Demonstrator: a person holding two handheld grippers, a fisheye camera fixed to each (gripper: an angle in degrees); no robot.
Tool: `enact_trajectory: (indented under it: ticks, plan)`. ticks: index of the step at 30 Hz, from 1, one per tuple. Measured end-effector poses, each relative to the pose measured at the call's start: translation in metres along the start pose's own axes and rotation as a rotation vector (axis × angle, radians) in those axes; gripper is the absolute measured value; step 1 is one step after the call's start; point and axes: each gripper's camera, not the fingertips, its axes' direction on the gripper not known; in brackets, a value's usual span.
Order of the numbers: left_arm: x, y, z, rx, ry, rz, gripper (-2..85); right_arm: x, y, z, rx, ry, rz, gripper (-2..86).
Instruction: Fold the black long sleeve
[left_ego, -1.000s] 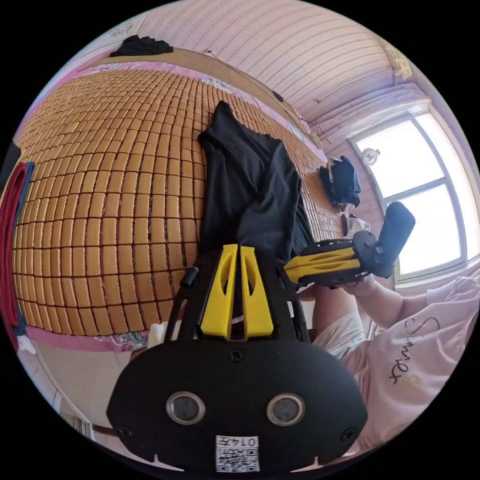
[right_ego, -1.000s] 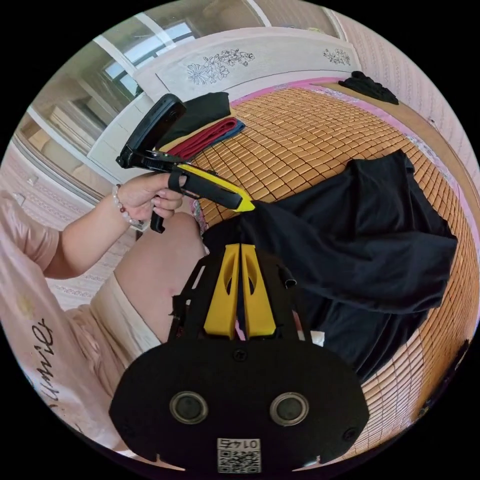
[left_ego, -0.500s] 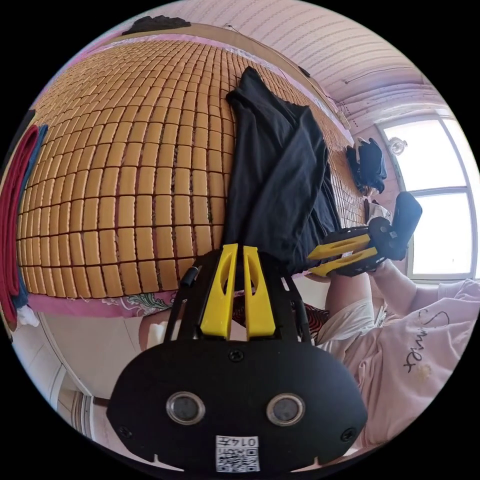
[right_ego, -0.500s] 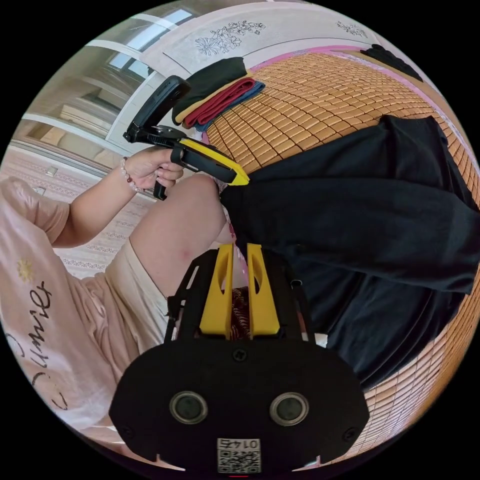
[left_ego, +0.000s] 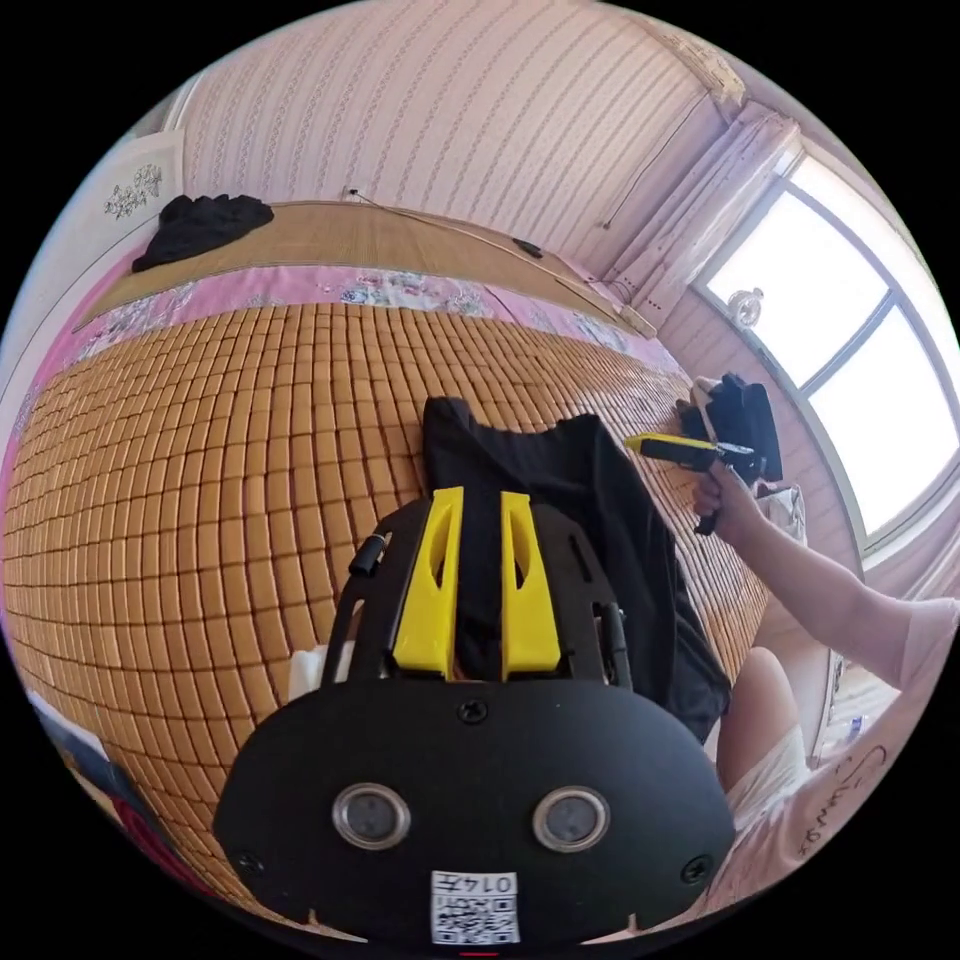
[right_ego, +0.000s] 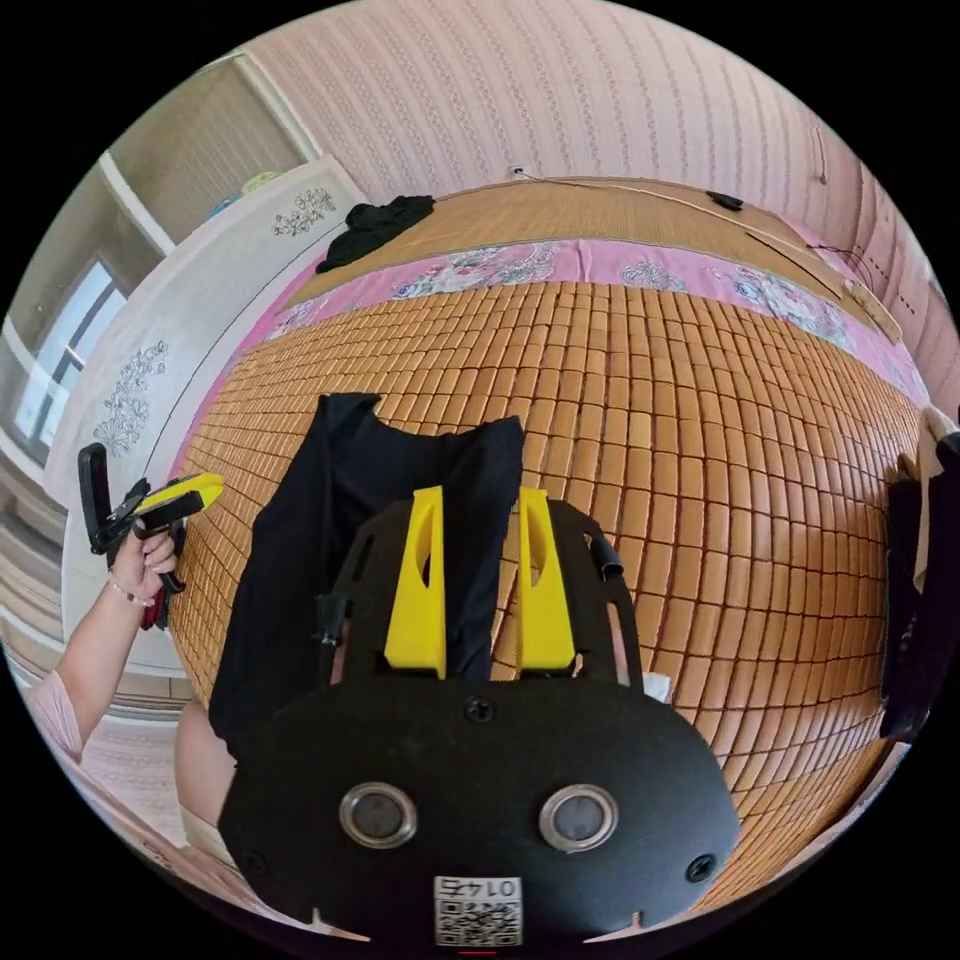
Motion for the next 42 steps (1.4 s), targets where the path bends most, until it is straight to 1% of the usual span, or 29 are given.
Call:
enact_trajectory:
  ticks: [2, 4, 6, 8, 10, 12, 14, 16, 17, 19, 21, 22, 24, 26, 27, 28, 29, 31, 33, 34, 38, 42]
  plan:
    - [-0.005, -0.025, 0.019, 0.006, 0.001, -0.030, 11.6, 0.008, -0.014, 0.015, -0.048, -0.027, 0.024, 10.3]
    - [-0.011, -0.047, 0.049, -0.033, -0.039, -0.083, 12.9, 0.026, -0.028, 0.031, -0.139, -0.104, 0.111, 4.1]
    - [-0.018, -0.059, 0.069, -0.083, -0.032, -0.151, 12.5, 0.039, -0.032, 0.023, -0.089, -0.108, 0.164, 1.7]
    - [-0.024, -0.067, 0.081, -0.125, 0.009, -0.203, 9.7, 0.054, -0.034, 0.015, -0.063, -0.160, 0.218, 0.8]
    - [-0.025, -0.073, 0.092, -0.203, -0.027, -0.239, 2.1, 0.067, -0.035, 0.006, -0.062, -0.233, 0.239, 0.2]
    - [-0.018, -0.076, 0.087, -0.209, -0.067, -0.202, 0.7, 0.066, -0.034, -0.006, -0.050, -0.236, 0.209, 0.0]
    - [-0.007, -0.079, 0.065, -0.135, -0.089, -0.140, 0.1, 0.062, -0.033, -0.023, -0.028, -0.248, 0.161, -0.1]
    - [0.006, -0.080, 0.021, -0.029, -0.052, -0.084, -0.3, 0.054, -0.027, -0.056, 0.038, -0.288, 0.106, -0.1]
    - [0.010, -0.079, 0.008, -0.006, -0.039, -0.072, -0.3, 0.052, -0.025, -0.067, 0.057, -0.303, 0.096, -0.1]
    - [0.028, -0.064, -0.049, 0.077, 0.007, 0.008, -0.5, 0.038, -0.006, -0.114, 0.132, -0.371, 0.024, 0.2]
    - [0.045, -0.040, -0.090, 0.116, 0.037, 0.084, -0.6, 0.020, 0.019, -0.151, 0.177, -0.416, -0.069, 0.5]
    - [0.056, -0.017, -0.114, 0.117, 0.062, 0.128, -0.6, 0.006, 0.041, -0.174, 0.188, -0.447, -0.128, 0.6]
    - [0.070, 0.026, -0.141, 0.082, 0.109, 0.147, -0.7, -0.016, 0.082, -0.200, 0.172, -0.482, -0.206, 0.8]
    - [0.079, 0.078, -0.154, 0.028, 0.152, 0.135, -0.7, -0.038, 0.128, -0.212, 0.123, -0.506, -0.265, 1.1]
    - [0.083, 0.115, -0.154, -0.036, 0.156, 0.110, -0.8, -0.051, 0.161, -0.210, 0.066, -0.512, -0.288, 1.3]
    - [0.083, 0.150, -0.147, -0.109, 0.136, 0.071, -0.8, -0.063, 0.192, -0.199, 0.004, -0.485, -0.287, 1.6]
    - [0.082, 0.168, -0.141, -0.151, 0.117, 0.046, -0.8, -0.067, 0.208, -0.191, -0.029, -0.462, -0.279, 1.8]
    - [0.074, 0.229, -0.127, -0.242, 0.071, -0.074, -0.9, -0.079, 0.265, -0.147, -0.201, -0.339, -0.220, 3.3]
    - [0.070, 0.257, -0.130, -0.240, 0.111, -0.170, -0.9, -0.086, 0.296, -0.127, -0.291, -0.303, -0.196, 4.6]
    - [0.074, 0.267, -0.136, -0.227, 0.131, -0.178, -1.0, -0.091, 0.308, -0.123, -0.315, -0.275, -0.186, 4.8]
    - [0.102, 0.264, -0.150, -0.211, 0.071, -0.109, -1.0, -0.116, 0.310, -0.130, -0.301, -0.176, -0.248, 3.3]
    - [0.163, 0.232, -0.136, -0.170, 0.021, 0.068, -1.0, -0.165, 0.271, -0.124, -0.253, -0.076, -0.417, 0.4]
